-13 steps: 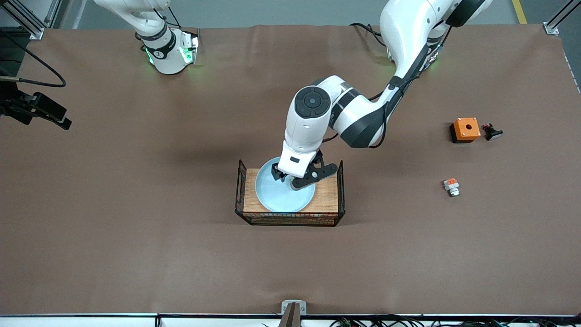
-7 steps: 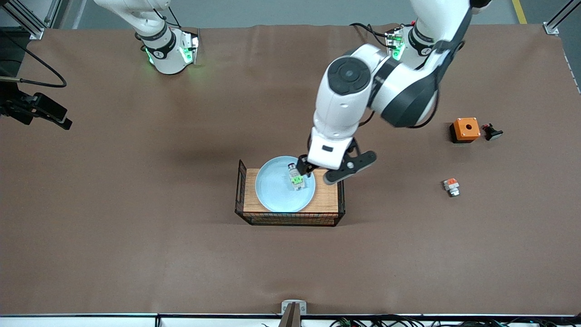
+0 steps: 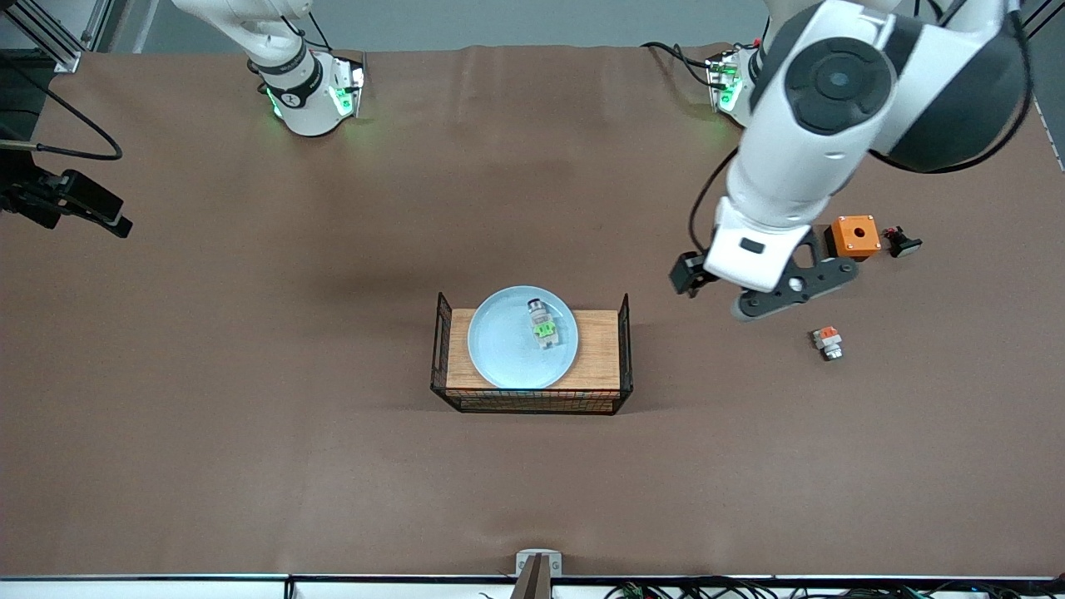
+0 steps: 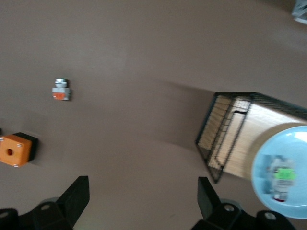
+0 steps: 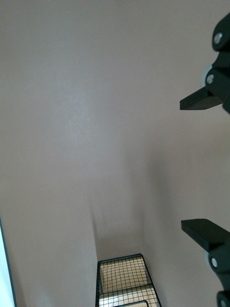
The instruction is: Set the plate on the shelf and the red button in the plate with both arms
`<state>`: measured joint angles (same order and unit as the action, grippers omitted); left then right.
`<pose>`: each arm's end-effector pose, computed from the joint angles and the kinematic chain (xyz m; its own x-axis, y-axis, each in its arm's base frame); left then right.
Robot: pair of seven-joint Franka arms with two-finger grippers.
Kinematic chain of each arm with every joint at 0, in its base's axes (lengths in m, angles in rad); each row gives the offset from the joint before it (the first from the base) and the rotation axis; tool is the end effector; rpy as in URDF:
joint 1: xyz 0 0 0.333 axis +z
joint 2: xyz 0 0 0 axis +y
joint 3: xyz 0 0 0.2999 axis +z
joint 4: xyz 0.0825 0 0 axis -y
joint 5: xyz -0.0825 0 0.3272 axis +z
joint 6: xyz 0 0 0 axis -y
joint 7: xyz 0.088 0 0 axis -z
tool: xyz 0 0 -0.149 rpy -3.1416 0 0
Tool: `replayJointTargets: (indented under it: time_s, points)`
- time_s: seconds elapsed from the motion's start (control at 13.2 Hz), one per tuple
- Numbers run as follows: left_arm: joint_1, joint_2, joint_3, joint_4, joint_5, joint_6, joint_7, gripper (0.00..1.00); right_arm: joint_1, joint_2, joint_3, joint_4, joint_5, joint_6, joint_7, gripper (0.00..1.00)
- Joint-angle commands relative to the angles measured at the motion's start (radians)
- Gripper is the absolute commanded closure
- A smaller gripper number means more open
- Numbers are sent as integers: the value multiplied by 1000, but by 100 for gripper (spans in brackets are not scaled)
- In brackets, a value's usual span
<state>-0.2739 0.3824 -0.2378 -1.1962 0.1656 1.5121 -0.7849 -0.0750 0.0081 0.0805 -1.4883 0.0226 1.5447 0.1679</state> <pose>0.5409 -0.2453 0.5109 0.9577 0.2875 0.0148 0.2876 -0.9531 -0.0948 0.5001 0.0060 0.5943 0.9860 -0.1611 0.0438 -0.1598 -0.9867 -0.0309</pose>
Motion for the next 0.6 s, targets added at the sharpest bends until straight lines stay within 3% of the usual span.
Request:
replayJointTargets:
  time_s: [0.0, 0.53]
  points:
    - [65, -54, -1, -32, 23, -26, 108, 0, -8, 10, 5, 22, 13, -12, -13, 0]
    - [170, -111, -2, -40, 17, -61, 254, 0, -5, 13, 7, 22, 11, -11, -13, 0]
